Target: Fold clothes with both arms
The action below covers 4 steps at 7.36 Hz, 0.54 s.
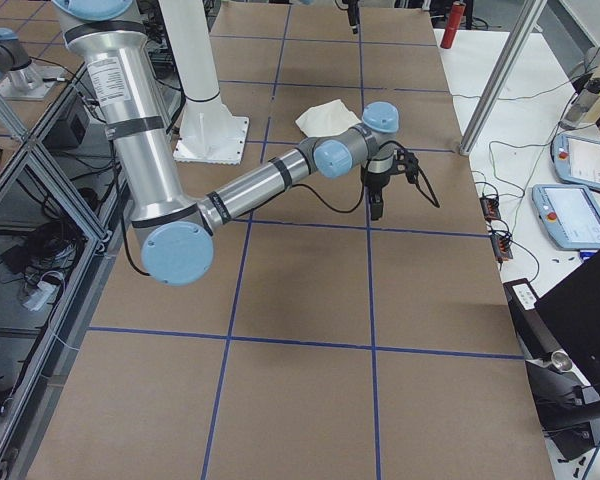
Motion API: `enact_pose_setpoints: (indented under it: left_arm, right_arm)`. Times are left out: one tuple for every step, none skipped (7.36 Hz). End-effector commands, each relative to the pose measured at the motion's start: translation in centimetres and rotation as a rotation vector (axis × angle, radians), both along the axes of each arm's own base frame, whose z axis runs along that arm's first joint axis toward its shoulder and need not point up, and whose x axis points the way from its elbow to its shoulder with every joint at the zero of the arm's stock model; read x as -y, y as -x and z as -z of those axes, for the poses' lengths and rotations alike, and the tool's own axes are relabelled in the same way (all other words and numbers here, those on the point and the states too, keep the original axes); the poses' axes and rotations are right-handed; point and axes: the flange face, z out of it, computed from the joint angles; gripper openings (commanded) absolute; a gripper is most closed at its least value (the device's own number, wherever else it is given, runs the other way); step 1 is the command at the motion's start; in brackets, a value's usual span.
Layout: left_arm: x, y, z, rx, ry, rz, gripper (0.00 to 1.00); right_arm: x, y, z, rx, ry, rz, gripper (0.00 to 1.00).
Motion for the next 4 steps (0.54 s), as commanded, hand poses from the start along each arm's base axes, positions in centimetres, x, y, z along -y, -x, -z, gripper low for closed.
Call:
enact_pose_setpoints:
  left_arm:
    - [2.6, 13.8, -9.8, 0.203, -0.067, -0.098, 1.00]
    - [2.7, 22.0, -16.4, 0.279, -0.079, -0.129, 1.00]
    - [1.9, 25.5, -19.7, 0.331, -0.125, -0.211, 1.00]
    - [0.5, 26.2, -20.7, 0.313, -0.118, -0.212, 1.00]
  right_arm:
    - [-3.4, -10.9, -9.2, -0.042, -0.039, 0.102, 1.00]
    - [-4.9, -15.6, -11.9, -0.064, -0.038, 0.128, 1.00]
    - [-6.4, -19.9, -13.9, -0.066, -0.038, 0.176, 1.00]
    - [-7.8, -23.1, -14.6, -0.050, 0.012, 0.172, 1.00]
